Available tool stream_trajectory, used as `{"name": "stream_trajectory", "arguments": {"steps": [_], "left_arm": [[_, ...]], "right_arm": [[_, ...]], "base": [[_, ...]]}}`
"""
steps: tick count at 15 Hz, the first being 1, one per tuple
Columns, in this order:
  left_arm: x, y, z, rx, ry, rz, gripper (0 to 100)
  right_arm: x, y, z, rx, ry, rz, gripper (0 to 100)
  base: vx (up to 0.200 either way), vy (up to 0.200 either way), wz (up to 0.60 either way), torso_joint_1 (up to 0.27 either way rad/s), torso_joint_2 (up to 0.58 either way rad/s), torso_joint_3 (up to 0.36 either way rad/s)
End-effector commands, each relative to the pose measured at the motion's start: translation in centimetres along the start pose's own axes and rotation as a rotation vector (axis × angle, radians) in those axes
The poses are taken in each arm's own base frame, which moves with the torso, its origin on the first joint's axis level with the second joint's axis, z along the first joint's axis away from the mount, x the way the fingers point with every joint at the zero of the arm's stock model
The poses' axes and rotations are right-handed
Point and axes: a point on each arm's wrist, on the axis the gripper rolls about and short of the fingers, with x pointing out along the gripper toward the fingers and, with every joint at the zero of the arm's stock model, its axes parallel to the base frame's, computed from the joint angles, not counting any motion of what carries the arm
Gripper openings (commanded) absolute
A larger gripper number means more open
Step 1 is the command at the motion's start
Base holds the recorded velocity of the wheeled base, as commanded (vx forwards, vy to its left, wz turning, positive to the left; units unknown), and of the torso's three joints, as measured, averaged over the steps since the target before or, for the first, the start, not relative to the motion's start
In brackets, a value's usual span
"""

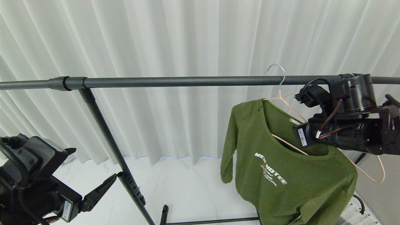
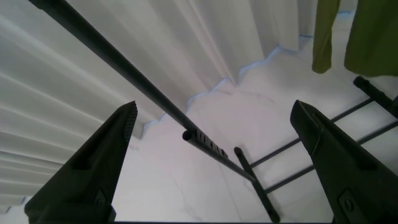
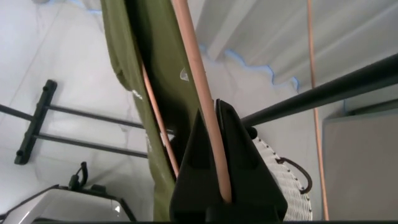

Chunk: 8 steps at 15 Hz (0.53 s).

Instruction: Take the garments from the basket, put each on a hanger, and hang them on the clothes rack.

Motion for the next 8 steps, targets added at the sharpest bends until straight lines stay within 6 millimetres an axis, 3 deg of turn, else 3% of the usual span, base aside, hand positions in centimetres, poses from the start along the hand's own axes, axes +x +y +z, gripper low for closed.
{"name": "stream_trajectory", "arguments": {"steps": [1, 8], "left_arm": [[-0.35, 0.01, -0.05, -0.001, -0.011, 0.006, 100], [-0.72, 0.03, -0.08, -0.001, -0.022, 0.013, 100]], "right_arm": [[0.25, 0.37, -0.24, -0.01, 0.012, 0.008, 0], [0.35, 0.59, -0.95, -0.024, 0.041, -0.012, 0]], "base": [[0.0, 0.0, 0.0, 0.0, 0.0, 0.0], [0.0, 0.0, 0.0, 0.0, 0.0, 0.0]]}}
